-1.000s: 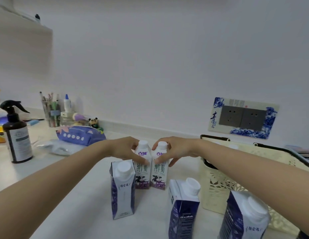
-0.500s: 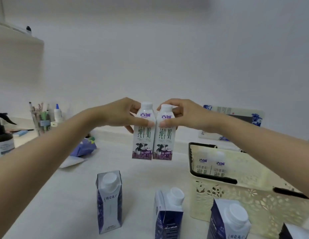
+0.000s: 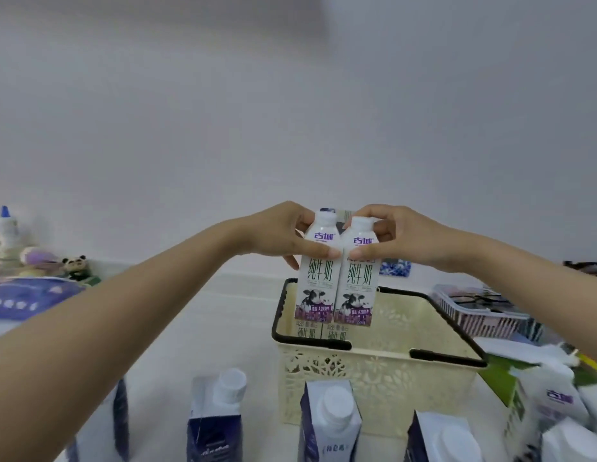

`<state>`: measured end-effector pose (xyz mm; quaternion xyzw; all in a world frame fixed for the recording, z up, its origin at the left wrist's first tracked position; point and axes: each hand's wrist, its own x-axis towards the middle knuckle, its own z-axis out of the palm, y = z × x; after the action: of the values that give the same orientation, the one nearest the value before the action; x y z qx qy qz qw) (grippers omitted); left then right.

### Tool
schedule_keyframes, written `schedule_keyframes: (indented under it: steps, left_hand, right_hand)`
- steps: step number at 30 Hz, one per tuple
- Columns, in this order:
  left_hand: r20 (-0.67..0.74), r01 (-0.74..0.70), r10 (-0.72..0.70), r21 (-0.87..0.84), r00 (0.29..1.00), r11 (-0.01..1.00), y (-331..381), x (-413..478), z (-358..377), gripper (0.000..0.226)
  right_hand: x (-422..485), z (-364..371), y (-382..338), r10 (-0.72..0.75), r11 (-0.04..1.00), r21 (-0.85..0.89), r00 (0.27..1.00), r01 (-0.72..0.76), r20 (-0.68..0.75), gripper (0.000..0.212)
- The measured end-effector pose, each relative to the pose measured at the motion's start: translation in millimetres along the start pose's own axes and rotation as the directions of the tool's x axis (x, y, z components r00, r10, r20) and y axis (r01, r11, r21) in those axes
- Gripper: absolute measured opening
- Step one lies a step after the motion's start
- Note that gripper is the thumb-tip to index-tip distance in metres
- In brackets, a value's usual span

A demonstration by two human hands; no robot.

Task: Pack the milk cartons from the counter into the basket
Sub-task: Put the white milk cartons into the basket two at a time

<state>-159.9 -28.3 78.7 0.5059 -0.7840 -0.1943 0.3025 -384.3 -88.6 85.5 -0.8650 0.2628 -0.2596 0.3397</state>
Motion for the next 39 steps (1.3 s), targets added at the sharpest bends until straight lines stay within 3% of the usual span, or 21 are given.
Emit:
schedule_keyframes:
  steps: [13, 17, 22, 30, 33, 36, 39]
  left_hand:
    - [0.088, 0.127, -0.146, 0.197, 0.985, 0.972, -55.4, 2.4, 57.0, 0.032]
    - [0.084, 0.164, -0.180, 0.163, 0.980, 0.973, -65.7, 1.4, 64.3, 0.039]
    - [0.100, 0.152, -0.164, 0.115, 0.981, 0.982, -66.6, 7.6, 65.5, 0.020]
    - [0.063, 0.149, -0.159, 0.142, 0.985, 0.979, -68.4, 6.9, 66.6, 0.020]
    - [0.030, 0.183, -0.194, 0.225, 0.980, 0.957, -68.0, 5.2, 64.1, 0.037]
    - [0.009, 0.218, -0.234, 0.335, 0.972, 0.917, -65.1, 4.2, 60.4, 0.070]
    - [0.058, 0.228, -0.266, 0.364, 0.962, 0.903, -61.4, 4.0, 58.9, 0.070]
  right_hand:
    - [0.4, 53.6, 82.1, 0.082, 0.997, -0.015, 0.994, -0.081, 0.071, 0.043]
    - [2.3, 62.6, 94.6, 0.084, 0.995, 0.043, 0.996, -0.085, 0.039, 0.029]
    - [6.4, 67.6, 101.0, 0.064, 0.991, 0.120, 0.998, -0.061, -0.023, 0.006]
    - [8.2, 58.3, 90.7, 0.163, 0.979, 0.126, 0.987, -0.161, -0.009, 0.011]
    - [6.0, 47.6, 86.0, 0.400, 0.916, -0.015, 0.916, -0.400, 0.019, 0.047]
    - [4.6, 47.4, 85.0, 0.641, 0.747, -0.008, 0.718, -0.664, 0.270, 0.080]
    - [5.7, 56.6, 88.8, 0.594, 0.701, 0.072, 0.636, -0.710, 0.492, 0.053]
